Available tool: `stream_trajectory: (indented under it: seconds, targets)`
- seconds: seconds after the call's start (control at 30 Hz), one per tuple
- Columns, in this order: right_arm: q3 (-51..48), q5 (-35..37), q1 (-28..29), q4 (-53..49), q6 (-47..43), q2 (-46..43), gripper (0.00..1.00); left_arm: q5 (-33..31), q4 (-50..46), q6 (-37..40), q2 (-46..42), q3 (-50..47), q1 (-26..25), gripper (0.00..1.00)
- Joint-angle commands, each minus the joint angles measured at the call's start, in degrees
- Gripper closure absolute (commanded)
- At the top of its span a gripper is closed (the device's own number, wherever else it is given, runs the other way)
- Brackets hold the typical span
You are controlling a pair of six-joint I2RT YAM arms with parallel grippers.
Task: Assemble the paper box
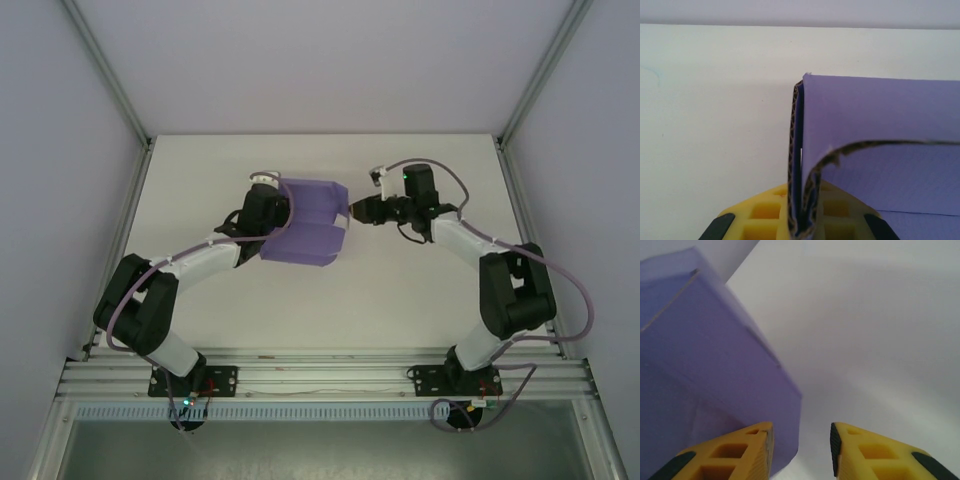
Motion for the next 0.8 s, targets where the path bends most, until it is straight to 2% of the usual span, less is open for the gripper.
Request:
stream_trajectory:
  seconds: [0.0, 0.17, 0.23, 0.33, 0.43, 0.57, 0.77]
  targets:
    - [2.8, -3.4, 2.8, -1.8, -5.7, 0.5, 0.63, 0.3, 1.0, 1.5, 1.2, 0.9, -0.3, 1.0]
    - [4.8, 3.3, 5.2, 0.9, -3.5, 2.1, 0.6, 0.1, 0.5, 1.2, 1.7, 1.1, -0.3, 1.0]
    - [4.5, 8.7, 6.0, 3.5, -1.6, 2.0, 0.48, 0.2, 0.5, 1.1, 1.7, 1.0, -0.3, 1.0]
    - [4.4, 14.8, 7.1, 5.6, 0.0, 1.5, 0.43, -0.5, 0.4, 1.1, 1.6, 0.9, -0.4, 1.0]
    - [4.9, 15.2, 8.3, 4.8, -0.6, 1.5, 0.42, -2.1, -0.4, 0.9, 1.9, 1.3, -0.5, 1.0]
    - [5.2, 10.5, 9.3, 3.6, -0.7, 1.6, 0.41, -4.4, -1.9, 0.2, 2.7, 2.4, -0.5, 1.0]
    - [5.5, 6.3, 9.3, 1.7, -1.7, 1.0, 0.38, -3.6, -2.6, 0.1, 3.3, 3.6, -0.6, 1.0]
